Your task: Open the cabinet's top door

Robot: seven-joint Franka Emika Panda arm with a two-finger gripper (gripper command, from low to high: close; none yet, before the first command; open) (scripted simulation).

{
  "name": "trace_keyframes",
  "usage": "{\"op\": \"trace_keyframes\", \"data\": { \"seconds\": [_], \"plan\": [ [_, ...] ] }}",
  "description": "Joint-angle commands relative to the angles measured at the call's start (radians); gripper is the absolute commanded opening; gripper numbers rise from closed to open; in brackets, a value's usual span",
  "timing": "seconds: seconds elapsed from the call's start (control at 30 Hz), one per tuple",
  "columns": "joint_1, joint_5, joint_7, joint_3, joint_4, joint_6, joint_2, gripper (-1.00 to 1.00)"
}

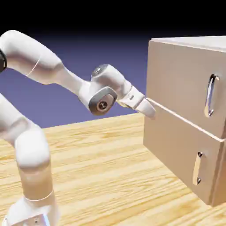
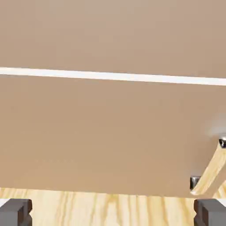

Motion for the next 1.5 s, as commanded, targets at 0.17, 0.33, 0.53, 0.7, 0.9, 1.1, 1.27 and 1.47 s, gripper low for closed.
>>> {"op": "trace_keyframes", "data": {
  "seconds": [0.17, 0.33, 0.53, 0.7, 0.9, 1.1, 1.27, 1.47],
  "plan": [
    [0.110, -0.261, 0.173, -0.120, 0.061, -0.012, -0.046, 1.00],
    [0.202, -0.478, 0.317, -0.219, 0.113, -0.022, -0.084, 1.00],
    [0.311, -0.739, 0.490, -0.339, 0.174, -0.033, -0.130, 1.00],
    [0.403, -0.957, 0.634, -0.438, 0.225, -0.043, -0.168, 1.00],
    [0.513, -1.218, 0.807, -0.558, 0.286, -0.055, -0.213, 1.00],
    [0.623, -1.479, 0.980, -0.677, 0.348, -0.067, -0.259, 1.00],
    [0.715, -1.696, 1.124, -0.777, 0.399, -0.077, -0.297, 1.00],
    [0.824, -1.957, 1.297, -0.896, 0.460, -0.089, -0.343, 1.00]
  ]
}}
